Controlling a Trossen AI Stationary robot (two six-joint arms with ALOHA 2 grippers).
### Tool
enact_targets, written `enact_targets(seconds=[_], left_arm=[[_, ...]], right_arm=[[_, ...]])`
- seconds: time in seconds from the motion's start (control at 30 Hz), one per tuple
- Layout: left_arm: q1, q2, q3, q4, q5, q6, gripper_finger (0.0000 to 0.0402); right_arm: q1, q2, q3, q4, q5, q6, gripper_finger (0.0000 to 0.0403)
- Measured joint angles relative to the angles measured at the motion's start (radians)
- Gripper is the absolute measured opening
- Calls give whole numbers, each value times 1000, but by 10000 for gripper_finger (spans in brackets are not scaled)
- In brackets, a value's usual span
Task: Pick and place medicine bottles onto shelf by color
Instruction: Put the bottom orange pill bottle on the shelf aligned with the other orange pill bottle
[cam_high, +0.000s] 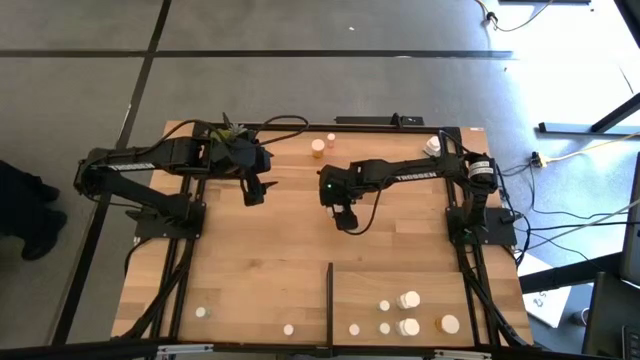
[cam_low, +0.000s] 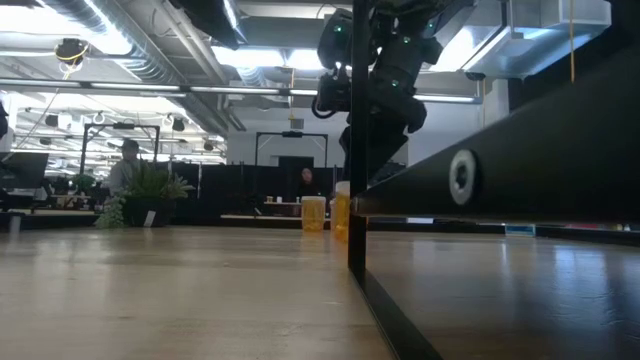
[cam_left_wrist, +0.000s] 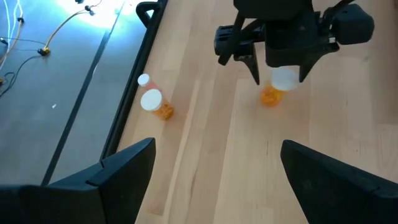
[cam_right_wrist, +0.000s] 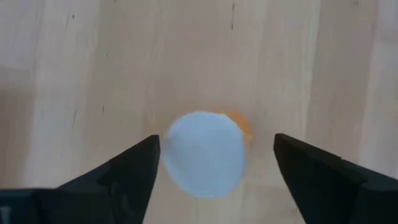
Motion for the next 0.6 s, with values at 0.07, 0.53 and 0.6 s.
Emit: enact_targets(seconds=[0.07,0.53,0.6], left_arm=[[0,0,0,0,0,0,341],[0,0,0,0,0,0,341],[0,0,0,0,0,0,341]], right_arm=[[0,0,0,-3,0,2,332],[-6,0,36,-34,6,27,338],[-6,0,35,-34,6,31,338]])
